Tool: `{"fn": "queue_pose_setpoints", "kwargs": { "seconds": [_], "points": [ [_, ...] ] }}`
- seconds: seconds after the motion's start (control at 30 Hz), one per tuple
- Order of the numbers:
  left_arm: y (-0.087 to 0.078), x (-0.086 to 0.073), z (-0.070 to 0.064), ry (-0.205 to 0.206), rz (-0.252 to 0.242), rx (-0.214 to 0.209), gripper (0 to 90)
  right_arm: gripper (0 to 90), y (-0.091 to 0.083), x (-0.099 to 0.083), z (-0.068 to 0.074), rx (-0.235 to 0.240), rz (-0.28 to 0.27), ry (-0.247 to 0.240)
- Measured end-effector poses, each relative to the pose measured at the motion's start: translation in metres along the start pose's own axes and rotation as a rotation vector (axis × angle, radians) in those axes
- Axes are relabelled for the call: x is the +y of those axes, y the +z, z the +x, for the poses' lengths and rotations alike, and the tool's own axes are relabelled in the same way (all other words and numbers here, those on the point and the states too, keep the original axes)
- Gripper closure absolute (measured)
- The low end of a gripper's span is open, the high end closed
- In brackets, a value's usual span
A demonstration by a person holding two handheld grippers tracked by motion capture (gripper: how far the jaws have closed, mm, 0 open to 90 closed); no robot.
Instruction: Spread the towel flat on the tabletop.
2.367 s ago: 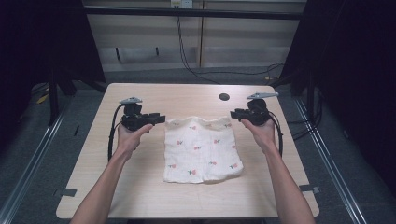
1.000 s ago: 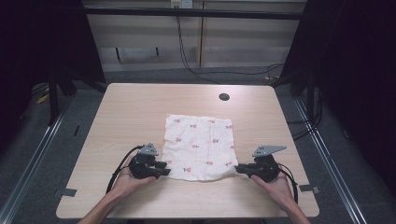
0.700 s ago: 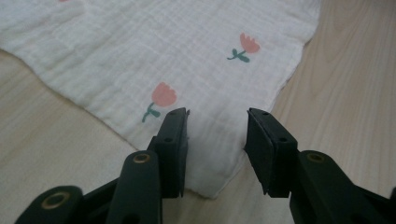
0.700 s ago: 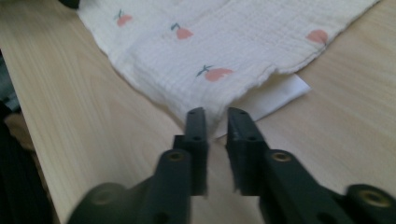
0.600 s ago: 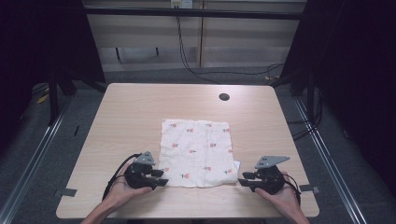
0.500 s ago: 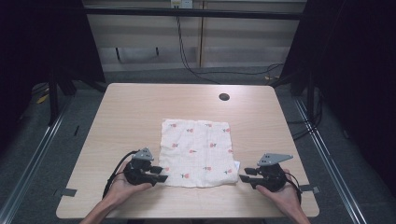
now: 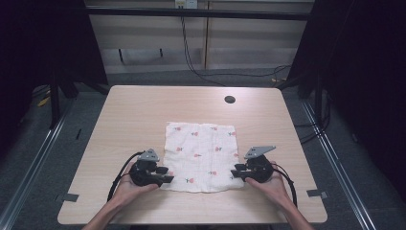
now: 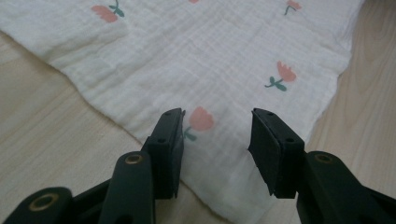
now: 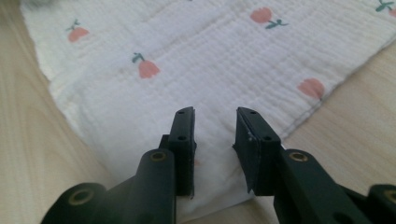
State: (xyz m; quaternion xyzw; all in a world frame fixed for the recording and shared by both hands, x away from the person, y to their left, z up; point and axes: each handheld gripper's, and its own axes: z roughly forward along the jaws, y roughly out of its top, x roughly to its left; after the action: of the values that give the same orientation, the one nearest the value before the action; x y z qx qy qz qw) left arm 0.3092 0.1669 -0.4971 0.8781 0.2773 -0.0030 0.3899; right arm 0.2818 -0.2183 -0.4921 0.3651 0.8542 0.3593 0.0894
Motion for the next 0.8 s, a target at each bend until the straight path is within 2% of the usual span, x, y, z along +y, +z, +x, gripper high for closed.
{"fn": "queue_pose_setpoints", "kwargs": {
  "seconds": [0.07,0.13,0.23,0.3,0.33,0.37,0.4,0.47,0.53,0.6,0.7,0.8],
  "points": [
    [0.0,0.0,-0.001,0.015,0.0,0.01,55.0,62.6,0.003,-0.001,-0.001,-0.023,0.013,-0.01],
    [-0.001,-0.002,0.0,0.02,-0.002,0.007,56.0,60.6,0.005,-0.001,-0.001,-0.019,0.003,-0.009],
    [-0.002,-0.003,-0.003,0.053,0.006,0.02,62.3,62.0,0.006,-0.002,0.001,-0.046,0.001,-0.028],
    [-0.002,-0.005,-0.006,0.08,0.011,0.034,72.1,67.1,0.006,-0.002,0.004,-0.079,0.008,-0.058],
    [-0.003,-0.006,-0.009,0.097,0.015,0.039,77.2,71.0,0.005,-0.003,0.005,-0.078,0.012,-0.056],
    [-0.004,-0.007,-0.009,0.1,0.021,0.027,81.7,74.1,0.005,-0.003,0.006,-0.084,0.009,-0.067],
    [-0.004,-0.008,-0.009,0.082,0.021,0.0,85.6,77.4,0.004,-0.005,0.007,-0.081,0.007,-0.06],
    [-0.005,-0.01,-0.011,0.091,0.021,-0.002,89.5,81.4,0.0,-0.008,0.01,-0.086,0.012,-0.053],
    [-0.007,-0.01,-0.013,0.11,0.04,0.004,90.0,85.2,-0.004,-0.013,0.013,-0.062,0.006,-0.038],
    [-0.009,-0.012,-0.015,0.097,0.041,-0.016,90.0,86.3,-0.008,-0.017,0.015,-0.039,0.007,-0.037],
    [-0.012,-0.015,-0.02,0.101,0.055,-0.028,90.0,86.9,-0.012,-0.021,0.02,-0.008,0.018,-0.025],
    [-0.015,-0.017,-0.023,0.084,0.075,-0.062,90.0,86.5,-0.015,-0.023,0.028,0.015,0.028,-0.025]
  ]
}}
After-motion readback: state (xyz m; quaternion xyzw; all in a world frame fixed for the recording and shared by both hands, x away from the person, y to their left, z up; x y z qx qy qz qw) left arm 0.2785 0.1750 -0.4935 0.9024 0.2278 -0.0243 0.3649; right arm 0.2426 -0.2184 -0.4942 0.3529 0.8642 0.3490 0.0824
